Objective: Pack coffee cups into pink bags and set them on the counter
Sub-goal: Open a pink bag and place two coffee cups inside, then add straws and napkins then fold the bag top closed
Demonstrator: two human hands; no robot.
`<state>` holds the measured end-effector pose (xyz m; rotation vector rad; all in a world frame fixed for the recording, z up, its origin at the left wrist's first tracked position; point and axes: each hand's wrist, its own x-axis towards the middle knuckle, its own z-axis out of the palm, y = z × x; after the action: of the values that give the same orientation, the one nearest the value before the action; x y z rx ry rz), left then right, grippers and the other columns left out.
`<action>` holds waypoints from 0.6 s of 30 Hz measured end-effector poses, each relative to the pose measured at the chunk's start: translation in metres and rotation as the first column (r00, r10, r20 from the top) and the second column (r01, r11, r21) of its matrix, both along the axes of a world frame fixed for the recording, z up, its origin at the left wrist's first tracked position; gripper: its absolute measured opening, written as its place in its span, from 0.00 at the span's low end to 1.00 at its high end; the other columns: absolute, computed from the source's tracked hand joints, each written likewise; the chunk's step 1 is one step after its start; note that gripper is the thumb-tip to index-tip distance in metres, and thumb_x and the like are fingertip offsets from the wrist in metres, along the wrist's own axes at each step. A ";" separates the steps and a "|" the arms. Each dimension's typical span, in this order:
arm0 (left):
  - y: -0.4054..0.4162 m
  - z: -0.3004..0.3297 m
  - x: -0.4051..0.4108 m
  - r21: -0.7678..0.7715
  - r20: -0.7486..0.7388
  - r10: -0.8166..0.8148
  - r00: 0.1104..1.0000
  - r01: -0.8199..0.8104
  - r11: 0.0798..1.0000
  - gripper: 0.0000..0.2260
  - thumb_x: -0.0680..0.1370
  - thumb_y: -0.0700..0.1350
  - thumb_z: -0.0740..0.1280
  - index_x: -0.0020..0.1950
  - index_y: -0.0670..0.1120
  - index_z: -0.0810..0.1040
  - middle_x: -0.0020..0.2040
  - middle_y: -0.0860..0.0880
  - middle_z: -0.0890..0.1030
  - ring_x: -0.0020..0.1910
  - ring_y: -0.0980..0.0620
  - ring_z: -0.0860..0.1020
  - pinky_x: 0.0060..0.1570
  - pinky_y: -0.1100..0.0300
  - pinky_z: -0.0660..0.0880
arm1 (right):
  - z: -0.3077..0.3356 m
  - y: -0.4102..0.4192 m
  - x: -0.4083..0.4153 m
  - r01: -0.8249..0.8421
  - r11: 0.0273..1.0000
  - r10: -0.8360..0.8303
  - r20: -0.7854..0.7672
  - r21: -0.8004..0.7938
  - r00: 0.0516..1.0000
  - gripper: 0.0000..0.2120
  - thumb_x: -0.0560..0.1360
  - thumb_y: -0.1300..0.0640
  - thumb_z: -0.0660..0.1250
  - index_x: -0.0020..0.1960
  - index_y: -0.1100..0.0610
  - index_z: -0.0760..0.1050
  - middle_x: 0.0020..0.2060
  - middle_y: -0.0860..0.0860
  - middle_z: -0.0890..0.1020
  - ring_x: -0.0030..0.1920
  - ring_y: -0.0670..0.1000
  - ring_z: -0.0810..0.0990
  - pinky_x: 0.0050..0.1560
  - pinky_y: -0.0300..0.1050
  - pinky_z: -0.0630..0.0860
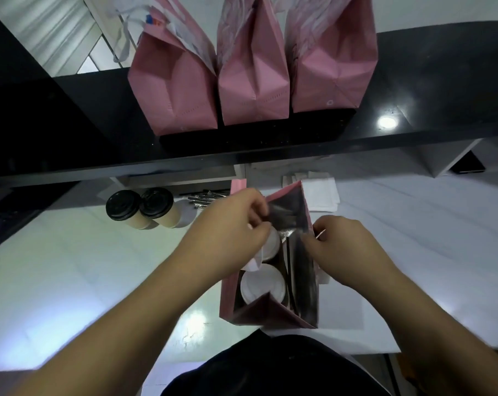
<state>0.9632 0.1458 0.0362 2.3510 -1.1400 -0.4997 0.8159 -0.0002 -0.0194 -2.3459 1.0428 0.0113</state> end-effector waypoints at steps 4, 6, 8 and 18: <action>0.052 -0.012 0.005 0.016 0.091 0.134 0.987 -0.136 0.991 0.14 0.76 0.66 0.66 0.52 0.62 0.65 0.47 0.63 0.74 0.40 0.64 0.76 0.33 0.65 0.68 | 0.002 -0.005 0.009 -0.008 0.997 0.013 0.068 -0.080 0.998 0.16 0.77 0.43 0.67 0.59 0.48 0.67 0.37 0.46 0.82 0.33 0.49 0.81 0.32 0.47 0.79; 0.071 -0.020 -0.002 0.076 0.017 0.173 0.985 -0.173 0.982 0.23 0.70 0.74 0.65 0.55 0.64 0.63 0.52 0.64 0.72 0.45 0.64 0.76 0.37 0.65 0.70 | 0.004 -0.007 0.019 -0.017 0.987 0.036 0.119 -0.158 0.992 0.23 0.76 0.45 0.70 0.66 0.47 0.64 0.48 0.48 0.82 0.40 0.51 0.82 0.36 0.47 0.79; 0.082 -0.026 -0.011 0.091 -0.065 0.225 0.972 -0.219 0.971 0.28 0.65 0.77 0.65 0.57 0.67 0.61 0.54 0.67 0.71 0.48 0.67 0.76 0.39 0.66 0.71 | 0.006 -0.010 0.031 -0.044 0.972 0.078 0.143 -0.229 0.987 0.28 0.74 0.48 0.72 0.70 0.47 0.63 0.61 0.51 0.76 0.54 0.55 0.79 0.49 0.50 0.80; 0.091 -0.026 -0.020 0.090 -0.148 0.231 0.962 -0.219 0.971 0.09 0.76 0.61 0.64 0.54 0.62 0.76 0.45 0.67 0.82 0.43 0.66 0.80 0.38 0.64 0.75 | 0.013 -0.038 0.076 -0.223 0.953 0.232 0.021 -0.207 0.972 0.19 0.76 0.60 0.64 0.67 0.53 0.78 0.60 0.55 0.81 0.57 0.58 0.78 0.54 0.50 0.77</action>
<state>0.9430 0.2366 0.0107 2.4157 -0.7829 -0.6415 0.8922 -0.0382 -0.0066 -2.6285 0.7771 -0.0635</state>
